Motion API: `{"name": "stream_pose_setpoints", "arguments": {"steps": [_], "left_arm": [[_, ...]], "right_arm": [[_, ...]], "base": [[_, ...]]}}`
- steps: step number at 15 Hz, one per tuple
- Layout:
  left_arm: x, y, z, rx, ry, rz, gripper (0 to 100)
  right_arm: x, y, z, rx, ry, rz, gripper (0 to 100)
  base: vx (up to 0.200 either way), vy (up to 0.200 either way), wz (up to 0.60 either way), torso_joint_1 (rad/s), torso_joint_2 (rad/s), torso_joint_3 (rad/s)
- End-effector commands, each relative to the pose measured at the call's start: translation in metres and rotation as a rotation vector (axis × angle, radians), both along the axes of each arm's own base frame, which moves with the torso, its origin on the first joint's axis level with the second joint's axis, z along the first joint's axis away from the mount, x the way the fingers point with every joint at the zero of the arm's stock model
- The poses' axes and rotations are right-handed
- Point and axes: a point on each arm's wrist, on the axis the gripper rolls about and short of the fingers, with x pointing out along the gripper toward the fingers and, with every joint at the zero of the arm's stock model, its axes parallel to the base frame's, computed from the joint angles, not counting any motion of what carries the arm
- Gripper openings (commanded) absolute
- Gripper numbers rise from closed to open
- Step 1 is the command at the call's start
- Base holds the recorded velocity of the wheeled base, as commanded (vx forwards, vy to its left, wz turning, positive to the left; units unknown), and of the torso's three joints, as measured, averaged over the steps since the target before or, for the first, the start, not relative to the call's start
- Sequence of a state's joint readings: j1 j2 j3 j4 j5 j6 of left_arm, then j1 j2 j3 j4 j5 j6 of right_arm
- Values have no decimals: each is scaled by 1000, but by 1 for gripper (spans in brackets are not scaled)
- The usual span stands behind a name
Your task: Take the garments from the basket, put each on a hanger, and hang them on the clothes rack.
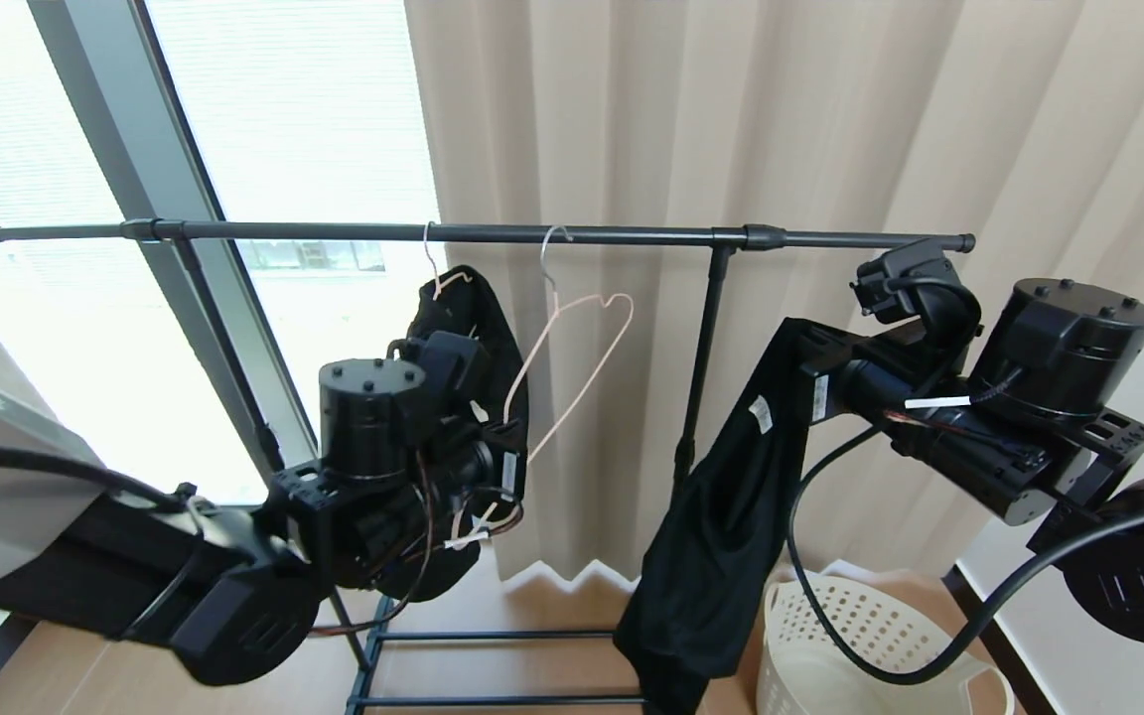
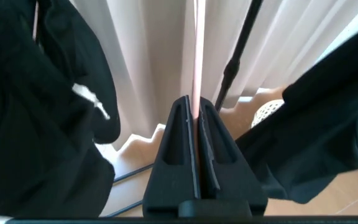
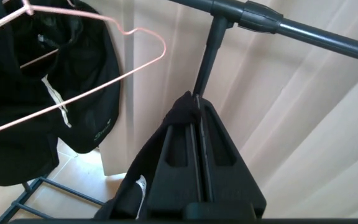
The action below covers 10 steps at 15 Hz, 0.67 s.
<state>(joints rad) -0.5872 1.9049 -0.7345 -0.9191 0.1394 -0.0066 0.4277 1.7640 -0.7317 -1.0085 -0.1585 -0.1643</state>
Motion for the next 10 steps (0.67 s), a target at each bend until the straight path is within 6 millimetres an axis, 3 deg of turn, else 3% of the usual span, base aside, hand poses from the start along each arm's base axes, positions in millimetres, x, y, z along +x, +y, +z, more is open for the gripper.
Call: {"name": "stream_pose_setpoints", "arguments": {"steps": [1, 4, 10], "left_arm": [[-53, 19, 0, -30, -67, -101, 0], [-76, 27, -20, 84, -119, -178, 0], [-99, 38, -37, 79, -90, -398, 0]], "right_arm": [[4, 3, -3, -19, 3, -32, 0], [13, 5, -11, -70, 8, -140, 0], [22, 7, -10, -118, -14, -226, 0]], "base": [[0, 0, 0, 0, 0, 0], [0, 0, 0, 0, 0, 0], [0, 0, 0, 0, 0, 0]]}}
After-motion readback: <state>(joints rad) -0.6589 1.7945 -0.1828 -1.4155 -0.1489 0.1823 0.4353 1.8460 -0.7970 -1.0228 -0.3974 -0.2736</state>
